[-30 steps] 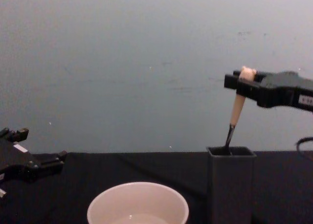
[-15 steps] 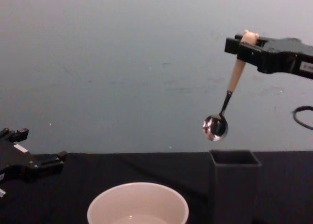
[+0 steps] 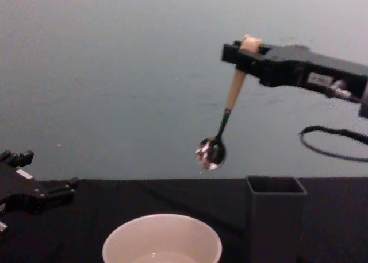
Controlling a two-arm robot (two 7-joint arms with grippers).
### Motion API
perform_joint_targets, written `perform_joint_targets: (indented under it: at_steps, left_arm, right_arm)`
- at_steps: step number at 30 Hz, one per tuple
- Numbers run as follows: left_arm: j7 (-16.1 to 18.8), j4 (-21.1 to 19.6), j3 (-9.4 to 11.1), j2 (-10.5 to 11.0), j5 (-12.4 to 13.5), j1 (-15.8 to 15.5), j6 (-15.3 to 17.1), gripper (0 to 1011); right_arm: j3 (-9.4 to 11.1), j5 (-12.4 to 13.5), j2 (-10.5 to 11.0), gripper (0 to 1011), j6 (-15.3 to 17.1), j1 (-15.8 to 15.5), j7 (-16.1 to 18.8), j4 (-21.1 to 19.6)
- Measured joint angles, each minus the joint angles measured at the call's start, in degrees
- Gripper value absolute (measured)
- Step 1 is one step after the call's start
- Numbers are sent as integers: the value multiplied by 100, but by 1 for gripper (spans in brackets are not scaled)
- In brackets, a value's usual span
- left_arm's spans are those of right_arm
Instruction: Pick up the stirring spoon with one hand, stir inside the cup, then place it back in its original position.
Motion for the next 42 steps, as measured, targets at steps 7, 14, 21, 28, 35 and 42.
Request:
perform_joint_targets:
  at_steps: [7,14,21,28,35,42]
  left_arm:
    - [0,0,0,0,0,0,0,1001]
    - [0,0,0,0,0,0,0,1001]
    - [0,0,0,0,0,0,0,1001]
    - [0,0,0,0,0,0,0,1001]
    - [0,0,0,0,0,0,0,1001]
    - [0,0,0,0,0,0,0,1001]
  right_arm:
    - [-292,15,-138,215,26,66,162,211]
    - [-564,-166,-232,214,-82,105,249,535]
    - [-786,-430,-439,214,-363,214,345,1065]
    - [-886,-618,-661,215,-679,324,428,1513]
    - [-922,-768,-782,214,-811,367,458,1749]
    - [-909,-833,-807,214,-830,349,479,1772]
